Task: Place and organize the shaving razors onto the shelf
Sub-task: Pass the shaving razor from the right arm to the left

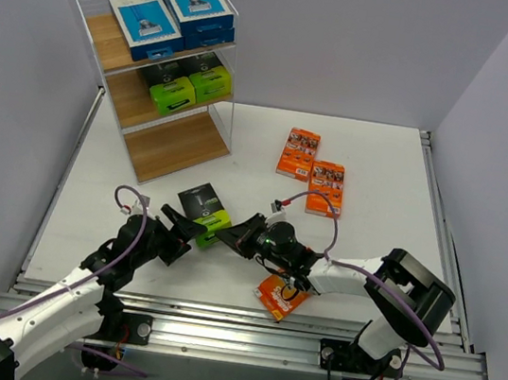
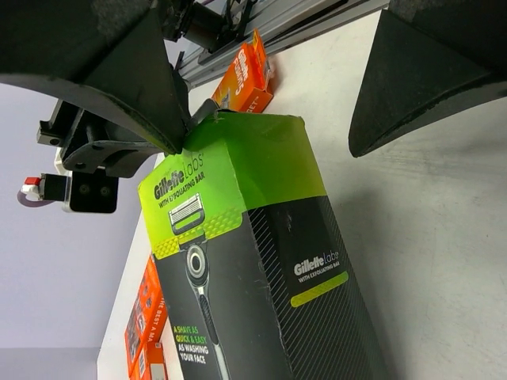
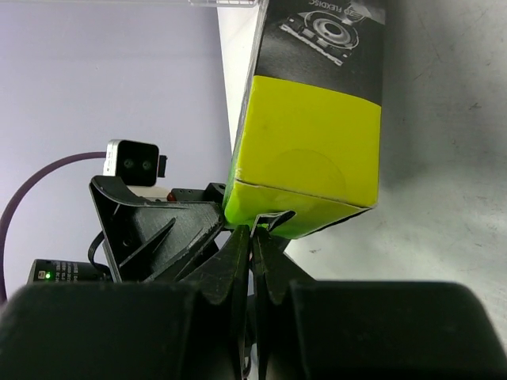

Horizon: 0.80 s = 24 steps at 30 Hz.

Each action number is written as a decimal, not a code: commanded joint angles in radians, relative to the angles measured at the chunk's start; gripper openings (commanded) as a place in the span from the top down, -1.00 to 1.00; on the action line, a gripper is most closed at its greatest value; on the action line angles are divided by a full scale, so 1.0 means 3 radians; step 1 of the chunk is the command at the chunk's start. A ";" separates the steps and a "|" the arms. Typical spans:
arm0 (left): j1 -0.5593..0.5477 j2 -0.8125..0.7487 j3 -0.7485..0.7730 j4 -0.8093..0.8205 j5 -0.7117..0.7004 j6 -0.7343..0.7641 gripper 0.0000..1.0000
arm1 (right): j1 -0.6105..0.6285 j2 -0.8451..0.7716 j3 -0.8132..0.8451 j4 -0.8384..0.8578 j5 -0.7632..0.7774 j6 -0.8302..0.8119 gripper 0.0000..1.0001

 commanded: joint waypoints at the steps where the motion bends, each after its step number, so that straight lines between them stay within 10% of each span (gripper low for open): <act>1: -0.0001 -0.0024 -0.0049 -0.0094 -0.0160 0.0058 -0.88 | 0.0069 -0.0006 0.0181 0.0350 0.0032 0.0042 1.00; 24: 0.0428 -0.0162 -0.0023 -0.0110 -0.0304 0.0058 -0.88 | 0.0494 0.0147 -0.0100 0.0851 0.0103 0.0272 1.00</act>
